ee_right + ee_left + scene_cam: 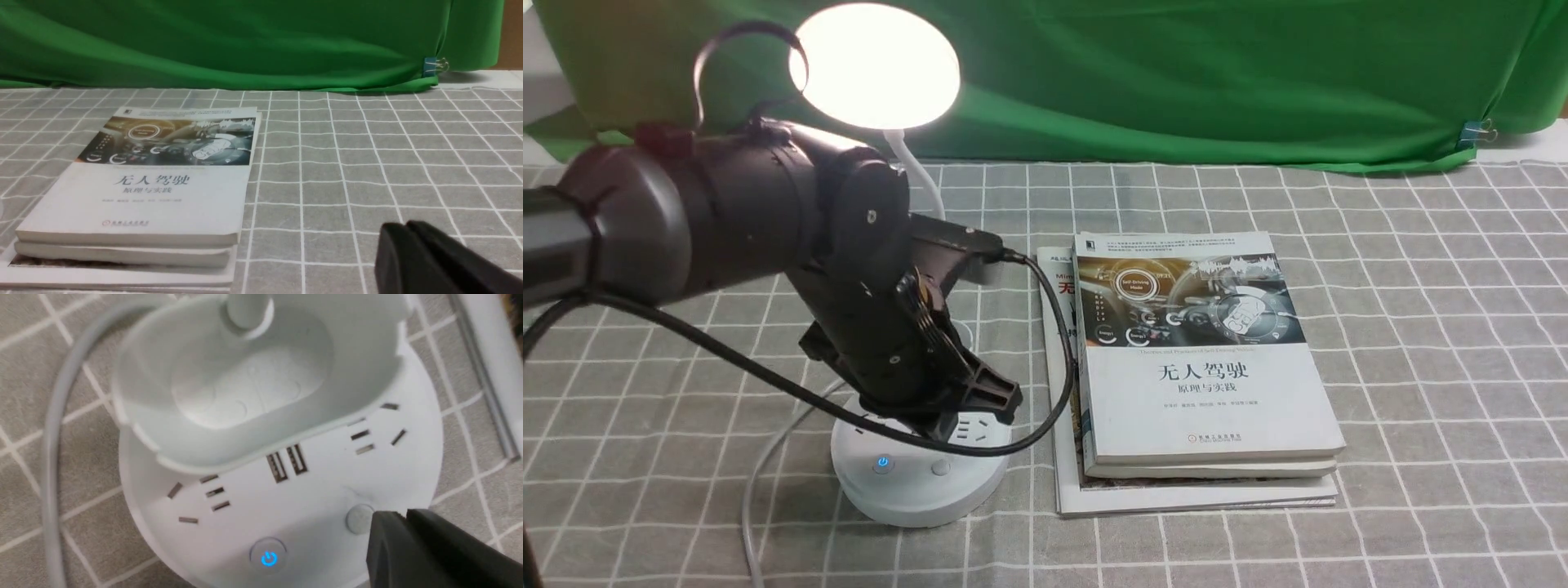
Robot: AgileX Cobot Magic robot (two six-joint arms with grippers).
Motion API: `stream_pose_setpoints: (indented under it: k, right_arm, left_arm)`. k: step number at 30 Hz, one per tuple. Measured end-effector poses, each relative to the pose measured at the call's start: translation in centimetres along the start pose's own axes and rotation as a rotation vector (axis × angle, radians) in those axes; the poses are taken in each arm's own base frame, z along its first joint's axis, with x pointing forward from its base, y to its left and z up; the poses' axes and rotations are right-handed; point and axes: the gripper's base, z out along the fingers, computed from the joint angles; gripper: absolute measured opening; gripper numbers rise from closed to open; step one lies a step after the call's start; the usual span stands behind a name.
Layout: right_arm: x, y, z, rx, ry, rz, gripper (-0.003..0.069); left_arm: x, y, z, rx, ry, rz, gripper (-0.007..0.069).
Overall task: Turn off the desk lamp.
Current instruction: Use the left arm to press the button switch on the lamp holder
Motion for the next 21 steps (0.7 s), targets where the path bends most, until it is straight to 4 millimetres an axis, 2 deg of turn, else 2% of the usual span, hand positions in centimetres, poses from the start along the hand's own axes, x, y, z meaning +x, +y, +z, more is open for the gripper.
stream_pose_setpoints:
  k: [7, 10, 16, 21]
  right_arm:
    - [0.0, 0.0, 0.0, 0.0, 0.0, 0.0, 0.0035]
    - [0.0, 0.0, 0.0, 0.0, 0.0, 0.0, 0.0035]
    - [0.0, 0.0, 0.0, 0.0, 0.0, 0.0, 0.0035]
    - [0.0, 0.0, 0.0, 0.0, 0.0, 0.0, 0.0035]
  left_arm:
    - [0.0, 0.1, 3.2, 0.011, 0.084, -0.018, 0.0019]
    - [-0.1, 0.2, 3.7, 0.013, 0.099, -0.016, 0.0019]
    - [-0.1, 0.2, 3.6, 0.014, 0.098, -0.007, 0.0019]
    - [0.1, 0.0, 2.0, 0.016, 0.064, -0.002, 0.0019]
